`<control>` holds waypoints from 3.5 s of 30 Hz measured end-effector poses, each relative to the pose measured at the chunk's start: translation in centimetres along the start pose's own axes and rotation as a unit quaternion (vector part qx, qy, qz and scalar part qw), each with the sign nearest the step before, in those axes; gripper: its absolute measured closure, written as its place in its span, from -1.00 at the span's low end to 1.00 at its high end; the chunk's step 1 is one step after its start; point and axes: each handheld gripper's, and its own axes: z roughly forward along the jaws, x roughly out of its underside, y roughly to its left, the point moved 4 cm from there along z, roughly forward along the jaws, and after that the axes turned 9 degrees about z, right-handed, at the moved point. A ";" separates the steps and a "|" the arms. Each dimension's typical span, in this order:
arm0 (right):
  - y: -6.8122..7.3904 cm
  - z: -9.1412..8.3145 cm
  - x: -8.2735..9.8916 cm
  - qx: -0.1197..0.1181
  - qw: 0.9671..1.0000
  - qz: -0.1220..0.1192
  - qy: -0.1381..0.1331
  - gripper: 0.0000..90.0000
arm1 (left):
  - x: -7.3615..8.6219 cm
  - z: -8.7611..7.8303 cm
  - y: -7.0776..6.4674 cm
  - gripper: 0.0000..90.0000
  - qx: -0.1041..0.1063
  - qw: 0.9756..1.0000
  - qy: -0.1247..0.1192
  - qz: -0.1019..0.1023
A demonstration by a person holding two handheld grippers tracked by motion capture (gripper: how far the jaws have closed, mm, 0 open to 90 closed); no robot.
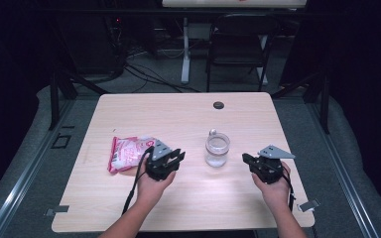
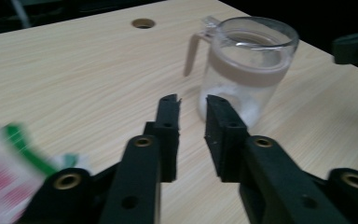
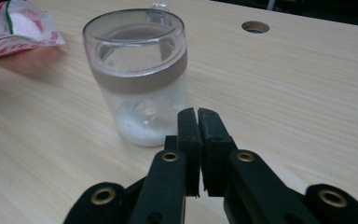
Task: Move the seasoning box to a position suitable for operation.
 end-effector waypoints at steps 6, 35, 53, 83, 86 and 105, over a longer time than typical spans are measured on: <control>0.0 2.8 -1.6 0.000 1.000 -0.014 0.003 1.00 | -1.1 4.3 -0.4 1.00 -0.010 0.999 0.033 -0.023; 1.5 5.2 -1.7 -0.046 0.998 -0.037 0.028 1.00 | -1.0 7.0 -0.5 1.00 0.005 0.998 0.060 -0.032; 5.1 1.5 0.8 -0.048 0.996 -0.053 0.053 1.00 | 0.6 4.0 -1.2 1.00 0.078 0.995 0.054 0.004; 4.7 3.2 0.5 -0.069 0.994 -0.070 0.051 1.00 | 2.8 -0.9 -4.6 1.00 0.077 0.995 0.053 0.021; 4.8 3.1 0.6 -0.075 0.993 -0.067 0.055 1.00 | 3.0 -1.3 -4.8 1.00 0.079 0.995 0.050 0.017; 9.6 1.9 2.0 -0.102 0.987 -0.096 0.075 1.00 | 5.2 -3.8 -2.3 1.00 0.060 0.997 0.056 -0.010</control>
